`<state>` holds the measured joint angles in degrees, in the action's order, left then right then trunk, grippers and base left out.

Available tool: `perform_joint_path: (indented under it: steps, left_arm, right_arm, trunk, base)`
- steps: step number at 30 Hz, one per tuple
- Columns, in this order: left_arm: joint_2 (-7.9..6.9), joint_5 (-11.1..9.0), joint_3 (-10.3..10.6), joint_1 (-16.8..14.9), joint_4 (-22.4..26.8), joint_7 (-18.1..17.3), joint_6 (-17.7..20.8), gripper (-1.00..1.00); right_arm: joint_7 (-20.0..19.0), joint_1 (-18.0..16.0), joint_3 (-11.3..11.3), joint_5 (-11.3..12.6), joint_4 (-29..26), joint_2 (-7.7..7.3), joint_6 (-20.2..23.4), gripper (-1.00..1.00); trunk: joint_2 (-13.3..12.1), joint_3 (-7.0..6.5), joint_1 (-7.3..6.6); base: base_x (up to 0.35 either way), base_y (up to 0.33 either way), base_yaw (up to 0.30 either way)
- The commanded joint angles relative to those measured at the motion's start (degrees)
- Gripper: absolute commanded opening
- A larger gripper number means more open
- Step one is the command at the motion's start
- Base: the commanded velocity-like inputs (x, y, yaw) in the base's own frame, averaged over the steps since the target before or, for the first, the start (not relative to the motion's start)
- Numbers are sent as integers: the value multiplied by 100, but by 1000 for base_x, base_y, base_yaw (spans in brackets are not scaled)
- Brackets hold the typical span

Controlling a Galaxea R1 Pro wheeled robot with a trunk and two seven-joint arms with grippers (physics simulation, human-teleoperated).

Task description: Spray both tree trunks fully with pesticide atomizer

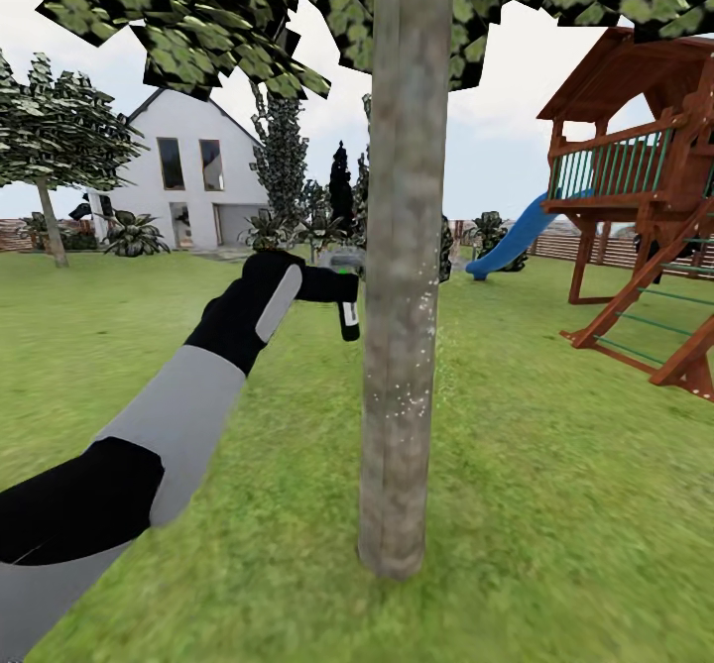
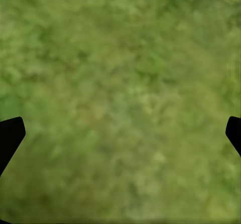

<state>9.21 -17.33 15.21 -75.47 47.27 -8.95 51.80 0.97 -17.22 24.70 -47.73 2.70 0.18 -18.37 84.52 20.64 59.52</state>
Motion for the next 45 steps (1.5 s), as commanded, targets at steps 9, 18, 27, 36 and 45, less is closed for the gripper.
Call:
perform_joint_path:
  steps: [9, 18, 27, 36, 45]
  left_arm:
    - [-33, 1, -244, -20, 193, -27, 5, -100]
    - [-21, 21, -222, -27, 621, -8, 220, -100]
    - [9, 21, -245, -940, 176, -2, 447, -100]
    - [-12, -11, -415, -1818, -514, -20, 453, -100]
    - [-18, -16, -482, -1831, -483, -28, 453, -100]
  right_arm:
    - [0, 1, 0, 0, -2, -2, 0, 100]
    - [0, 1, 0, 0, -2, -9, 0, 100]
    - [0, 0, 0, 0, -1, -9, 0, 100]
    - [0, 1, 0, 0, 0, -9, 0, 100]
    - [0, 0, 0, 0, -1, -9, 0, 100]
  trunk:
    - [0, 0, 0]
    - [0, 0, 0]
    - [0, 0, 0]
    - [0, 0, 0]
    - [0, 0, 0]
  base:
    - [54, 71, 0]
    - [10, 41, 0]
    - [0, 0, 0]
    - [0, 0, 0]
    - [39, 0, 0]
